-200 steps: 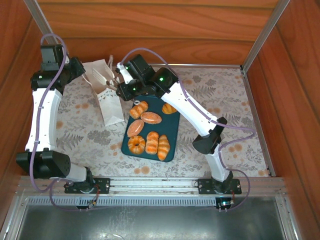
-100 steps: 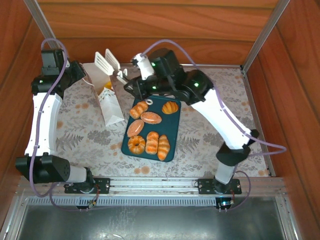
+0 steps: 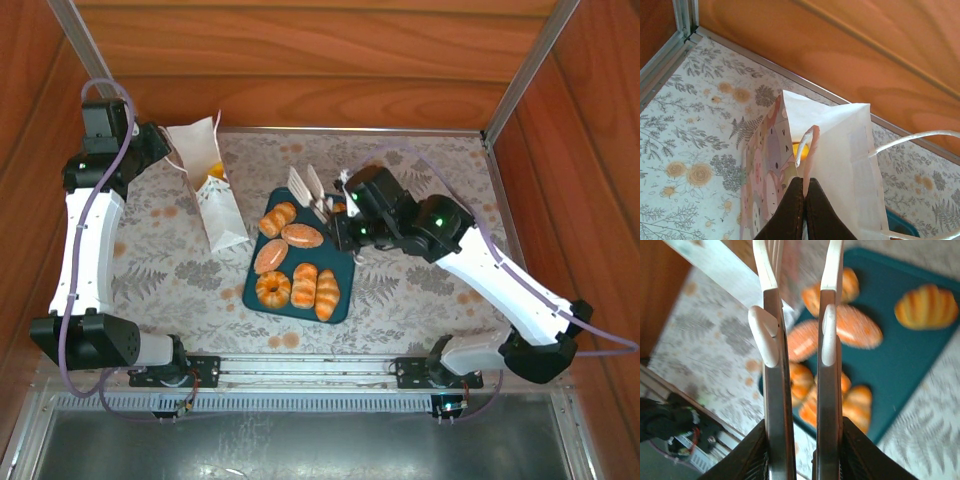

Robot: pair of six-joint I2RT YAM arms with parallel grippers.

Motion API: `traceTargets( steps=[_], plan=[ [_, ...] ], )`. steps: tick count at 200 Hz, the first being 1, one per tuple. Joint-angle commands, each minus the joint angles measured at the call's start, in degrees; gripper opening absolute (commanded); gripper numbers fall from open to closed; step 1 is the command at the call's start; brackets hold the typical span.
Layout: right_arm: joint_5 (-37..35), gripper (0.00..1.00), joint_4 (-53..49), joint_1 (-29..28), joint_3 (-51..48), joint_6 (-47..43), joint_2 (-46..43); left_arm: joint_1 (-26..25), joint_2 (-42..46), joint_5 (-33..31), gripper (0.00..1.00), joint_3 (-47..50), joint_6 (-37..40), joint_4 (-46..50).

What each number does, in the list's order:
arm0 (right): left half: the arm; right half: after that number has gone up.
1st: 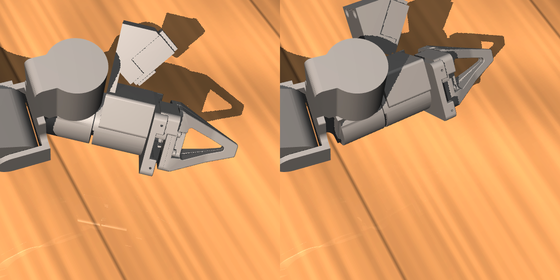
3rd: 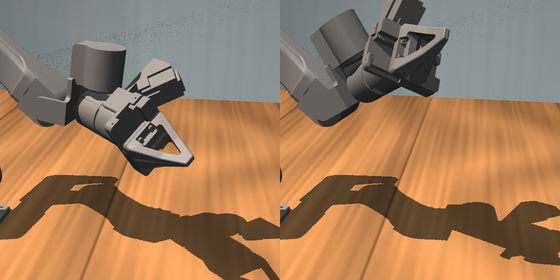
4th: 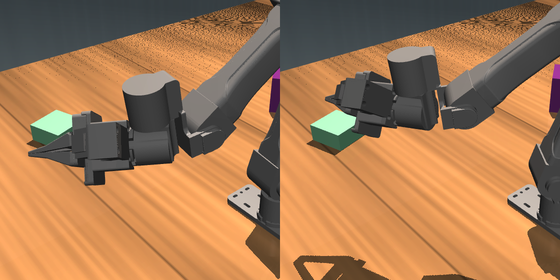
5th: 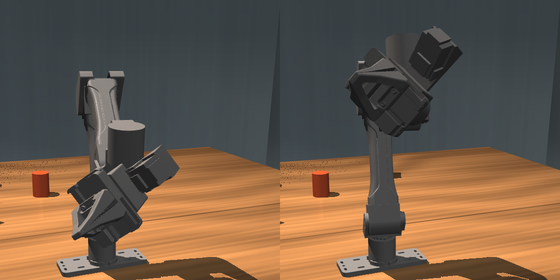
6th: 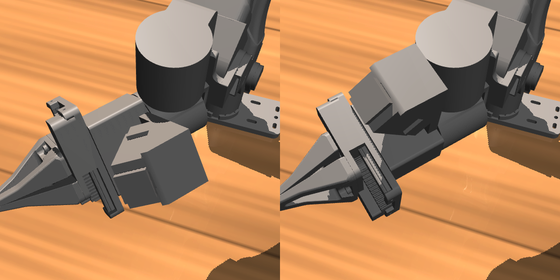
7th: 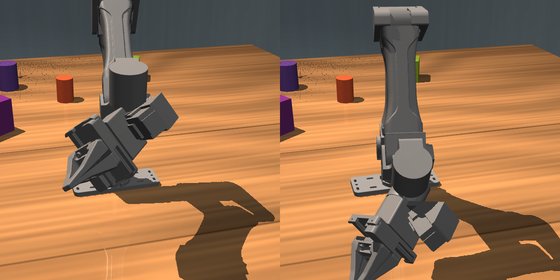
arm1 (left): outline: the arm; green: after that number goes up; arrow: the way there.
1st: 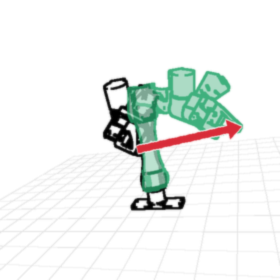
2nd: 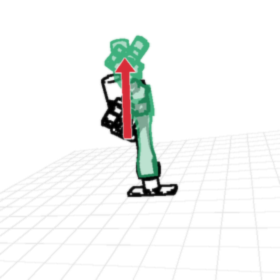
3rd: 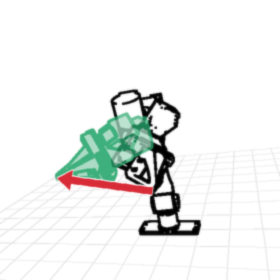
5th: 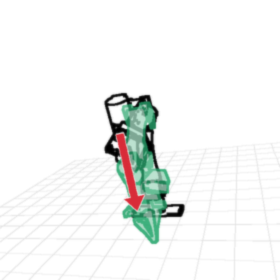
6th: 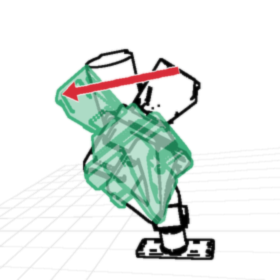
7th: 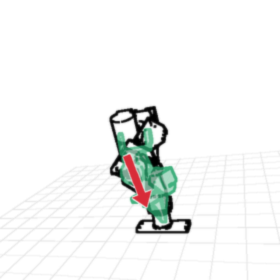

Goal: Place the fake bread into the paper bag

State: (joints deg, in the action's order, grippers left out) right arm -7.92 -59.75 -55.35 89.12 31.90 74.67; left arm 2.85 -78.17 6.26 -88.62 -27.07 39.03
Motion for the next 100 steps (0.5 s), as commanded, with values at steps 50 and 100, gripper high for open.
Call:
traceTargets(
  steps=[50, 100],
  plan=[
    [6.2, 0.34, -8.7, -0.4, -16.8, 12.8, -5.8, -0.5, 1.4, -0.2, 0.00, 1.1, 0.0, -0.8],
    [9.9, 0.37, -9.6, -3.6, -20.4, 15.0, -4.4, -0.5, 1.3, 0.1, 0.00, 1.1, -0.5, -0.9]
  ],
)
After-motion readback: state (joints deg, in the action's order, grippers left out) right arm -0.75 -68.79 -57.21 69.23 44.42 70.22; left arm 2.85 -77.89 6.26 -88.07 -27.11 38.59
